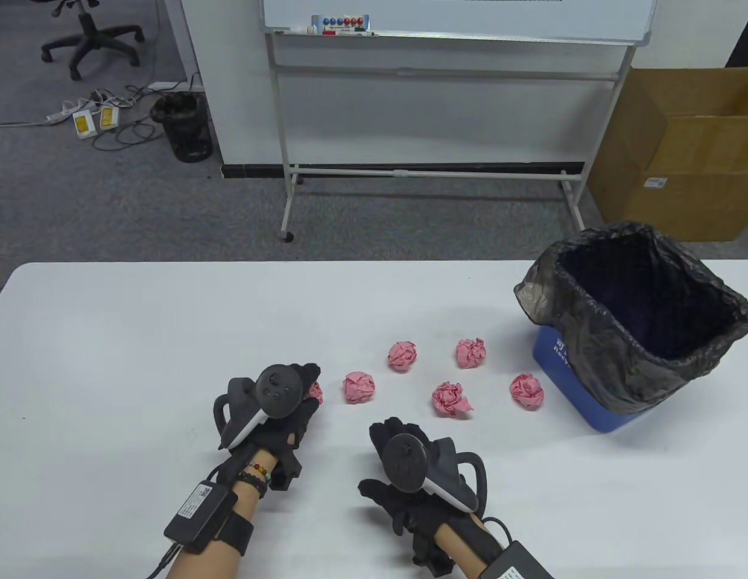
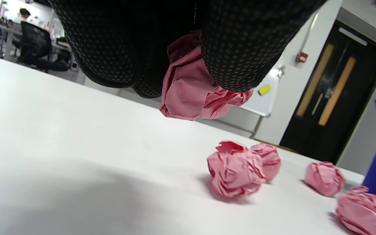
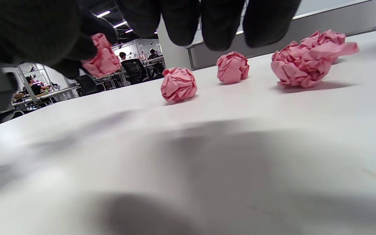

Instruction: Toss crumpled papers into recycling bin

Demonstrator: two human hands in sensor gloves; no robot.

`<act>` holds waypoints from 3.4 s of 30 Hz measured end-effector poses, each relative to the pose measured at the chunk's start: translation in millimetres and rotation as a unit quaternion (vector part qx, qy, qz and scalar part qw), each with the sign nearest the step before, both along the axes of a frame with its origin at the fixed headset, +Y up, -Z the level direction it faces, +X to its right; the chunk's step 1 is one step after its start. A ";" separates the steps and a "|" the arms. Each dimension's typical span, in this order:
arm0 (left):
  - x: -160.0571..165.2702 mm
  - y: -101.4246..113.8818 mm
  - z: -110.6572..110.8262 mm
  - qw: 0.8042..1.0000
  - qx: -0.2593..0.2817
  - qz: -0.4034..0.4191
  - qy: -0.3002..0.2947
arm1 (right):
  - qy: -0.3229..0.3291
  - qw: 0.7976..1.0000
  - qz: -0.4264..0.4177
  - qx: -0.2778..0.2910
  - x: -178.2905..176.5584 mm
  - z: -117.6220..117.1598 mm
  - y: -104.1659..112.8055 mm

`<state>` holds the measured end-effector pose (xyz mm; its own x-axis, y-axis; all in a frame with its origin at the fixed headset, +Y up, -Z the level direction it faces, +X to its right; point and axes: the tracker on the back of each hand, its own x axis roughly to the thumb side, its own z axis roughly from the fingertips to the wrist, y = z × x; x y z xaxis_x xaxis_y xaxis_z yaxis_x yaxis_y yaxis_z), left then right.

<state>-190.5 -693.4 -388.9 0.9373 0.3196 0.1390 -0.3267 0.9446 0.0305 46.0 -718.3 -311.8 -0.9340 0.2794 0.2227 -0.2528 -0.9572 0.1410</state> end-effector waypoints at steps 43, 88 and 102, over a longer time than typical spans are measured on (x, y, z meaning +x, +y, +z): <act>58.4 -16.5 53.6 0.953 0.006 0.122 -0.277 | -0.072 0.955 -0.263 -0.119 25.4 -22.6 -16.5; -12.8 -27.6 28.6 0.989 -0.022 0.025 -0.147 | -0.487 0.832 -0.069 0.255 238.9 -87.5 203.8; -13.3 -27.9 28.0 0.988 -0.025 0.028 -0.147 | -0.330 0.907 -0.022 0.260 176.1 -78.0 187.4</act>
<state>-203.9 -721.3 -360.9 0.8388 0.3837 0.3862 -0.3671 0.9225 -0.1191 222.1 -531.0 -389.8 -0.9025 0.3366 -0.2686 -0.1567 -0.8377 -0.5231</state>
